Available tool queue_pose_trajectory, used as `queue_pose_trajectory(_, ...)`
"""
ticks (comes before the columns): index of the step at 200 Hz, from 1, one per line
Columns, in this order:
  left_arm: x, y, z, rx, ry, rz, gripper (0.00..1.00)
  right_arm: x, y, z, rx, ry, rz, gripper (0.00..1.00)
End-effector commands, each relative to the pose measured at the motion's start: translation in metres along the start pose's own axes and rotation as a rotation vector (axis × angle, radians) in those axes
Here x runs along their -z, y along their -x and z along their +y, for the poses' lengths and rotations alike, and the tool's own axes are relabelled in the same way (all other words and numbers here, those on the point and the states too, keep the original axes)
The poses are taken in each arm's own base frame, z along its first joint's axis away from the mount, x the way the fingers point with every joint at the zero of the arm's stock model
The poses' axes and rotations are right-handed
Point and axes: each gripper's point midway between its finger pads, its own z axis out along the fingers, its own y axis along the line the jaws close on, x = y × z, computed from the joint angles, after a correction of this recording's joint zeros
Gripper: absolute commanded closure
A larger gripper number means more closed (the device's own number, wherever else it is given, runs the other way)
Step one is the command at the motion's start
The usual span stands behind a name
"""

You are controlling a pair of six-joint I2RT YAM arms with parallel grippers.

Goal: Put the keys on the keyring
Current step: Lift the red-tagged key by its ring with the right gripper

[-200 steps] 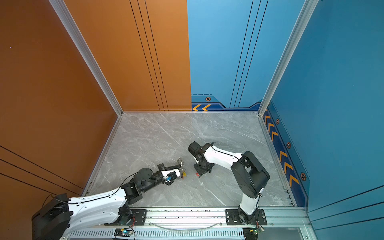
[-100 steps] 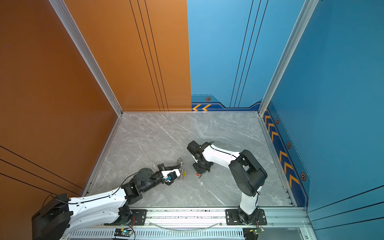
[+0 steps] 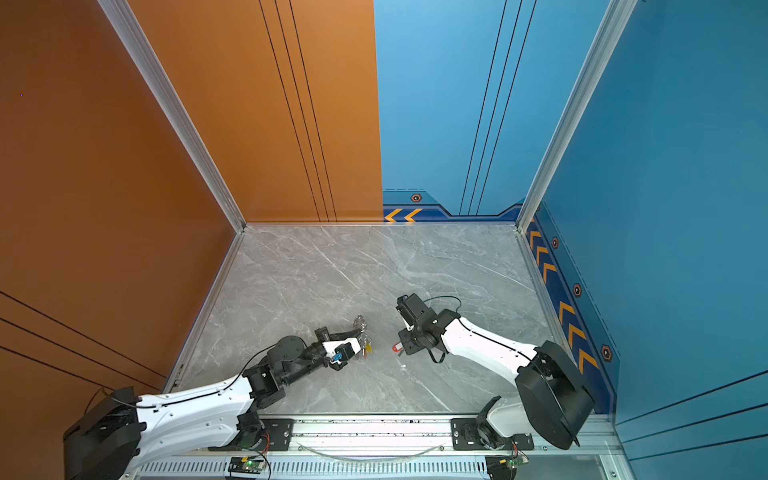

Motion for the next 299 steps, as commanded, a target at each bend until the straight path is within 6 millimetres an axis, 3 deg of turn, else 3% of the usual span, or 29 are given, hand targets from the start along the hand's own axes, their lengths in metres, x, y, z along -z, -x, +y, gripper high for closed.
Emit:
queue_pose_trajectory(1,0.001,0.006,0.011,0.020,0.044,-0.027,1.00,0.000,0.024,0.006,-0.059,0.041,-0.194,0.76)
queue_pose_trajectory(68,0.002,0.006,0.011,0.020,0.047,-0.026,1.00,-0.013,0.015,0.004,-0.062,0.048,-0.292,0.76)
queue_pose_trajectory(195,0.001,0.006,0.012,0.020,0.048,-0.023,1.00,-0.033,0.005,0.003,-0.011,-0.001,-0.206,0.80)
queue_pose_trajectory(260,0.001,0.005,0.012,0.020,0.049,-0.021,1.00,-0.037,0.004,0.005,0.010,-0.009,-0.182,0.89)
queue_pose_trajectory(299,0.001,0.005,0.012,0.026,0.050,-0.020,1.00,-0.029,0.007,0.007,0.055,-0.049,-0.176,0.97)
